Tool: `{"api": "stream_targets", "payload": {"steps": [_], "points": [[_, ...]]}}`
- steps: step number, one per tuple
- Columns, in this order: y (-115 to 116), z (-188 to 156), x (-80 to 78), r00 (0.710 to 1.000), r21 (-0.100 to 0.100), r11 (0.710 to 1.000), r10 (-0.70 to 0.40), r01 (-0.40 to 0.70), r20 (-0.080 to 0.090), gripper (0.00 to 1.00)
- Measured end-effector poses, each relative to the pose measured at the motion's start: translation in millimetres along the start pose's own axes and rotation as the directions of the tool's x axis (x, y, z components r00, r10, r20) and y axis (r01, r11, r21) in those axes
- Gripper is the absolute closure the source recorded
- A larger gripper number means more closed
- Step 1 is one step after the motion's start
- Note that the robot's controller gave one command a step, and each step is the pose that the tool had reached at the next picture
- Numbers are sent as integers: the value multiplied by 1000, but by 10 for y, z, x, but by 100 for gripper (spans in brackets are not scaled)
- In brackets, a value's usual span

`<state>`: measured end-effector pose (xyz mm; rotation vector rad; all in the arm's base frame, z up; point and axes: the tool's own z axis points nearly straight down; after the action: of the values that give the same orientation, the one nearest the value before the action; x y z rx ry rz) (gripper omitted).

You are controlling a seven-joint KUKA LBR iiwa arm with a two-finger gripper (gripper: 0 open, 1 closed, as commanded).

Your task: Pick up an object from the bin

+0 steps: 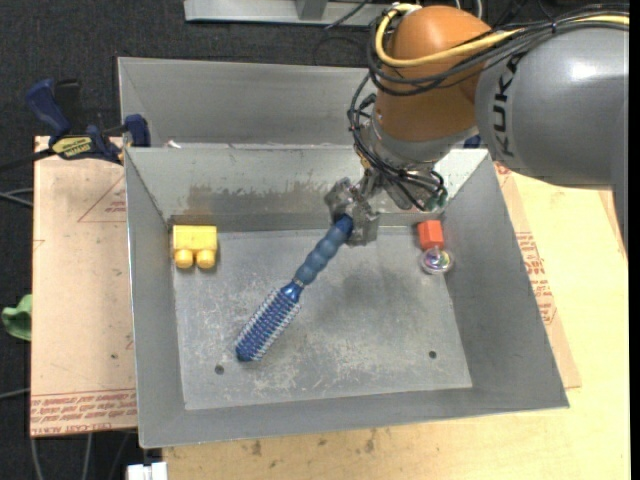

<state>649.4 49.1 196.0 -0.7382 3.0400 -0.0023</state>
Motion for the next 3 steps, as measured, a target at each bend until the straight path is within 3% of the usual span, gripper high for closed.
{"api": "stream_targets", "payload": {"steps": [1,2,3], "points": [[-310,717,169,987,-4,987,159,-159,-16,100],[-305,691,151,987,-4,987,158,-158,-11,0],[5,1292,71,994,-7,994,110,-110,-15,0]]}}
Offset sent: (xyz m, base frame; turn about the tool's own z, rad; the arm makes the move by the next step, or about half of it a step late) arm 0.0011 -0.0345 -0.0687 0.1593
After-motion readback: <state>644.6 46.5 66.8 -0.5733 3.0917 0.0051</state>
